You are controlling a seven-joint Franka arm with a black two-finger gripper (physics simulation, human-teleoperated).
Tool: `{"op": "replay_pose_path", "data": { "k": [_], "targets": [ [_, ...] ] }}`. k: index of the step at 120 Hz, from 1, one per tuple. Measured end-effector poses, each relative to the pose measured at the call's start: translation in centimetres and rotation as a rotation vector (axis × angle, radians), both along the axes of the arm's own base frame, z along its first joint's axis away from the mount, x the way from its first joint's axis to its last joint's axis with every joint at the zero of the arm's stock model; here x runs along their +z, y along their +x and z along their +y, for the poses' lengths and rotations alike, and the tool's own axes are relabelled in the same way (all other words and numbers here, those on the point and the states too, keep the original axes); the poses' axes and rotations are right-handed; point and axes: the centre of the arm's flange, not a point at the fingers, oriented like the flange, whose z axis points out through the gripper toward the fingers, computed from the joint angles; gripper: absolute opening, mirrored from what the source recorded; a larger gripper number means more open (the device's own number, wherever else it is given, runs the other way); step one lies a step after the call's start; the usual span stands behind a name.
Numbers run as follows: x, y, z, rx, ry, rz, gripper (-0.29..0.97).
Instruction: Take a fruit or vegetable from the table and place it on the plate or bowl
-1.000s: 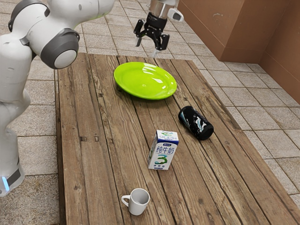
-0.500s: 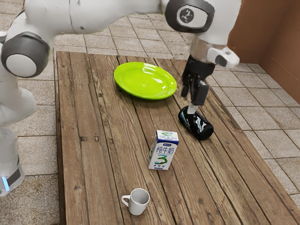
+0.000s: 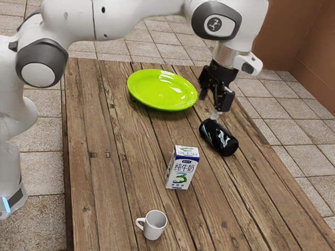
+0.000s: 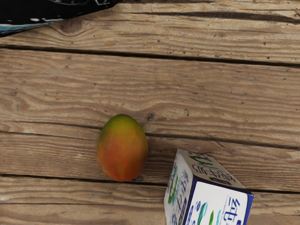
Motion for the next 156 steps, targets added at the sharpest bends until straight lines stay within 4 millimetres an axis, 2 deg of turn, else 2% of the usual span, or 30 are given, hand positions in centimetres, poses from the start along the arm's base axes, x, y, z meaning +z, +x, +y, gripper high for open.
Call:
{"op": "replay_pose_path", "data": {
  "k": [3, 8, 17, 22, 27, 34, 48, 59, 74, 90, 98, 113, 122, 135, 148, 156],
  "targets": [
    [-0.7, 0.7, 0.8, 0.025, 0.002, 0.004, 0.68],
    [-2.2, 2.3, 3.8, 0.091, -0.007, 0.015, 0.68],
    [-6.8, 5.2, 11.5, 0.235, -0.057, 0.072, 0.68],
    [-9.2, 6.1, 14.9, 0.291, -0.122, 0.097, 0.68],
    [-10.7, 6.5, 16.7, 0.317, -0.199, 0.107, 0.68],
    [-12.1, 6.8, 17.4, 0.326, -0.289, 0.105, 0.68],
    [-15.5, 7.0, 17.0, 0.313, -0.413, 0.129, 0.68],
    [-18.9, 7.2, 16.6, 0.297, -0.446, 0.162, 0.68],
    [-20.2, 7.5, 16.9, 0.265, -0.457, 0.149, 0.68],
    [-21.8, 8.1, 16.2, 0.218, -0.429, 0.139, 0.68],
    [-22.1, 8.4, 15.1, 0.181, -0.426, 0.131, 0.68],
    [-21.4, 8.8, 8.9, 0.044, -0.422, 0.109, 0.68],
    [-21.3, 8.8, 7.0, -0.011, -0.411, 0.102, 0.68],
    [-21.4, 8.7, 5.9, -0.066, -0.366, 0.097, 0.68],
    [-20.6, 9.0, 6.6, -0.089, -0.340, 0.072, 0.68],
    [-20.8, 9.1, 6.9, -0.099, -0.321, 0.069, 0.68]
  ]
}}
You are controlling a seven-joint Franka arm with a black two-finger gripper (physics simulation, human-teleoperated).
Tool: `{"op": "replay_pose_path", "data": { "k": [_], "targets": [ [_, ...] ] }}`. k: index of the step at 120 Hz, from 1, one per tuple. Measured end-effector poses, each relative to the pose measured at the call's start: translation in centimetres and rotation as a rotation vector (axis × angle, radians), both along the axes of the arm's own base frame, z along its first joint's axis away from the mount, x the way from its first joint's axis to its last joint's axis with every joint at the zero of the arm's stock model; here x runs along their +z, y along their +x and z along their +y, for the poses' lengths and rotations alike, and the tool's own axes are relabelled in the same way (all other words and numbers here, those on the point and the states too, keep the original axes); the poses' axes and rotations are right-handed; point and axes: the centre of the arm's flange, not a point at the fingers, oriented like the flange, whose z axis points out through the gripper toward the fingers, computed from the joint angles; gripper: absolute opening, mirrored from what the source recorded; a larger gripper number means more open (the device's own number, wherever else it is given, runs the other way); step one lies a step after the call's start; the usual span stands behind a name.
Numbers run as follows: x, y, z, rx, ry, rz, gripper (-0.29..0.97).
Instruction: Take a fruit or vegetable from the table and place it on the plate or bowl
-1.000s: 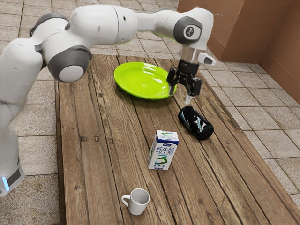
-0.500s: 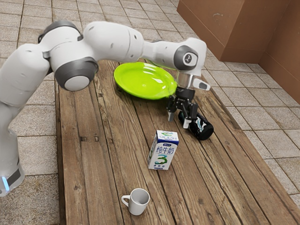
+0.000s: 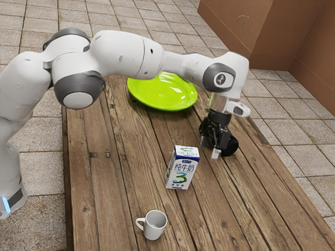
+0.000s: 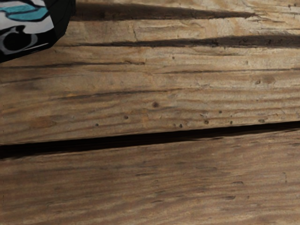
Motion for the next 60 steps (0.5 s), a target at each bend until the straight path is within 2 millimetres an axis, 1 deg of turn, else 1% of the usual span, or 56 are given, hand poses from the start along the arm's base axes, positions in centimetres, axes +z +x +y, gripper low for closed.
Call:
{"op": "replay_pose_path", "data": {
  "k": [6, 10, 22, 29, 34, 41, 49, 60],
  "targets": [
    [-0.2, 0.0, 0.5, -0.010, 0.033, 0.000, 0.68],
    [0.0, 0.0, 1.2, -0.008, 0.061, -0.001, 0.68],
    [1.7, -0.9, 3.4, 0.001, 0.105, -0.009, 0.68],
    [2.2, -2.7, 3.3, -0.011, 0.082, 0.004, 0.68],
    [2.6, -4.4, 3.2, -0.021, 0.044, 0.014, 0.68],
    [2.1, -6.2, 3.6, -0.023, 0.002, 0.032, 0.68],
    [1.5, -7.0, 3.9, -0.027, -0.016, 0.041, 0.68],
    [1.1, -7.2, 3.3, -0.047, -0.022, 0.038, 0.68]
  ]
}}
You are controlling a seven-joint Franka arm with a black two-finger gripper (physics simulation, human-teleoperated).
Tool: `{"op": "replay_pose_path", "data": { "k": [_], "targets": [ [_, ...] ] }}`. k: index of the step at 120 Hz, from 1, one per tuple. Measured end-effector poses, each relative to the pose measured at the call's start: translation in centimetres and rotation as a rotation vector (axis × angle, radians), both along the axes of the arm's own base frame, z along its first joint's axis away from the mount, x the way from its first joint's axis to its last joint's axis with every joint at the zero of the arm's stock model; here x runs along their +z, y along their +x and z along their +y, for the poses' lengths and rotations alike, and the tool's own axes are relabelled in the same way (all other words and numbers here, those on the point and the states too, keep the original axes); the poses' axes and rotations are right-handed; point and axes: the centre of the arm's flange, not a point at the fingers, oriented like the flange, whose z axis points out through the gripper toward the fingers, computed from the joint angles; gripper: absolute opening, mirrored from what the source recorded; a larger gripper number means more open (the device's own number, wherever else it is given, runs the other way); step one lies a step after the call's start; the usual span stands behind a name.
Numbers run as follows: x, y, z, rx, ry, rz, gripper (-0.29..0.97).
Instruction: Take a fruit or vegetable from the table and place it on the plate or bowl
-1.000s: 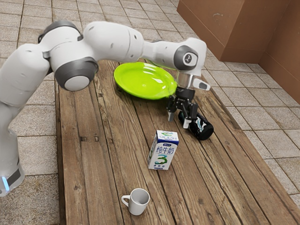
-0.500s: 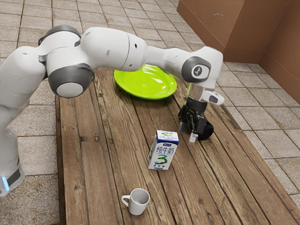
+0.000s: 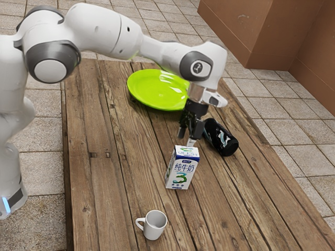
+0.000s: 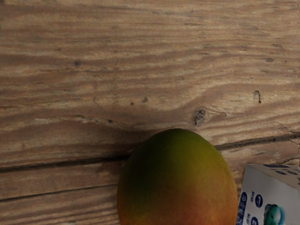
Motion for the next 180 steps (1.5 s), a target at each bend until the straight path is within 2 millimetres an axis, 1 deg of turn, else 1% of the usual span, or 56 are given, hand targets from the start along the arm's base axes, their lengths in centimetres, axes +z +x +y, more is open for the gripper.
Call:
{"op": "replay_pose_path", "data": {
  "k": [10, 19, 38, 62, 90, 111, 130, 153, 180],
  "targets": [
    [-0.3, 0.0, -1.5, -0.033, 0.001, -0.004, 0.68],
    [-0.7, 0.0, -2.3, -0.052, 0.007, -0.004, 0.68],
    [-1.9, 0.0, -2.1, -0.060, 0.020, 0.003, 0.68],
    [-2.7, 0.2, -2.2, -0.068, 0.034, 0.000, 0.68],
    [-3.9, 0.4, -2.7, -0.082, 0.045, 0.009, 0.68],
    [-4.3, 0.5, -3.0, -0.088, 0.045, 0.013, 0.66],
    [-4.7, 0.6, -3.2, -0.091, 0.047, 0.016, 0.59],
    [-5.1, 0.7, -3.1, -0.090, 0.050, 0.016, 0.44],
    [-5.3, 0.8, -2.9, -0.087, 0.056, 0.016, 0.32]
  ]
}}
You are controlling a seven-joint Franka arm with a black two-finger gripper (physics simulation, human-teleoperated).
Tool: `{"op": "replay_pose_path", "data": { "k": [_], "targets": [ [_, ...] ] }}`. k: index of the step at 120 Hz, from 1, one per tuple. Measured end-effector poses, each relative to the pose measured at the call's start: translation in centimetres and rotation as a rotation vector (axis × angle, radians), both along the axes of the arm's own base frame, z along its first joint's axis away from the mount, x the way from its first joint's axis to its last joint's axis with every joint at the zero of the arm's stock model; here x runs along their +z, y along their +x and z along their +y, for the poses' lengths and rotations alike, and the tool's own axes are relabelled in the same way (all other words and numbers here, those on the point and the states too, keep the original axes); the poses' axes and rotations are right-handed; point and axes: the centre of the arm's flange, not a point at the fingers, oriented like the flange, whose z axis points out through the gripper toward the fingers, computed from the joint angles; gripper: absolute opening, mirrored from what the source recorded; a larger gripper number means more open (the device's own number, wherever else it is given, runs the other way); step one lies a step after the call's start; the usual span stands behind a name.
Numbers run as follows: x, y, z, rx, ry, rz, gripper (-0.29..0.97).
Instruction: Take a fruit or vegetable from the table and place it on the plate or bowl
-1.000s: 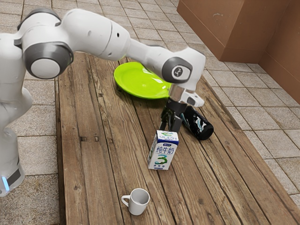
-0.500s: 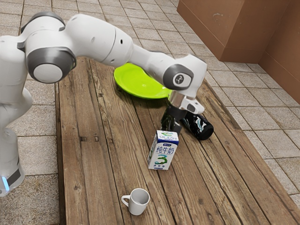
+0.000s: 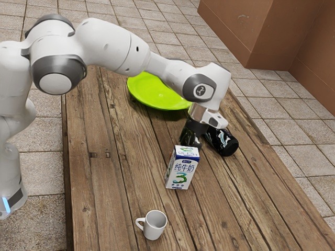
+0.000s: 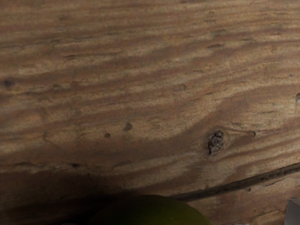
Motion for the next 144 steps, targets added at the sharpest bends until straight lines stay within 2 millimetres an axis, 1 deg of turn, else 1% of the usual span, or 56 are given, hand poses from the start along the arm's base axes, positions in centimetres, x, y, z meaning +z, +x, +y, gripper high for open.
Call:
{"op": "replay_pose_path", "data": {
  "k": [6, 26, 38, 46, 49, 54, 62, 67, 73, 79, 82, 86, 91, 102, 109, 117, 123, 127, 134, 144],
  "targets": [
    [-0.1, 0.0, 0.0, 0.001, 0.003, 0.001, 0.31],
    [0.0, 0.1, 0.2, 0.005, 0.007, -0.001, 0.32],
    [0.7, 0.2, 0.6, 0.012, 0.006, -0.010, 0.32],
    [1.6, 0.3, 0.9, 0.016, 0.002, -0.024, 0.31],
    [2.6, 0.5, 1.2, 0.020, 0.001, -0.038, 0.30],
    [4.8, 1.0, 2.0, 0.028, -0.001, -0.072, 0.30],
    [9.5, 1.7, 3.6, 0.046, 0.006, -0.139, 0.30],
    [12.5, 1.9, 5.0, 0.063, 0.015, -0.178, 0.30],
    [15.6, 2.0, 6.4, 0.079, 0.025, -0.215, 0.31],
    [17.9, 1.9, 7.6, 0.093, 0.033, -0.240, 0.31],
    [19.1, 1.8, 8.7, 0.107, 0.039, -0.253, 0.30],
    [21.0, 1.6, 10.6, 0.135, 0.049, -0.276, 0.30],
    [23.0, 0.9, 14.5, 0.192, 0.063, -0.296, 0.31],
    [25.0, -1.2, 22.9, 0.327, 0.090, -0.301, 0.30],
    [26.5, -3.5, 28.5, 0.422, 0.116, -0.311, 0.31],
    [27.3, -6.3, 33.8, 0.525, 0.166, -0.292, 0.31],
    [27.9, -9.0, 37.6, 0.612, 0.206, -0.277, 0.31],
    [28.2, -10.2, 39.0, 0.650, 0.226, -0.266, 0.31],
    [27.8, -11.1, 40.2, 0.685, 0.247, -0.238, 0.31],
    [25.1, -11.1, 40.9, 0.711, 0.249, -0.167, 0.31]
  ]
}}
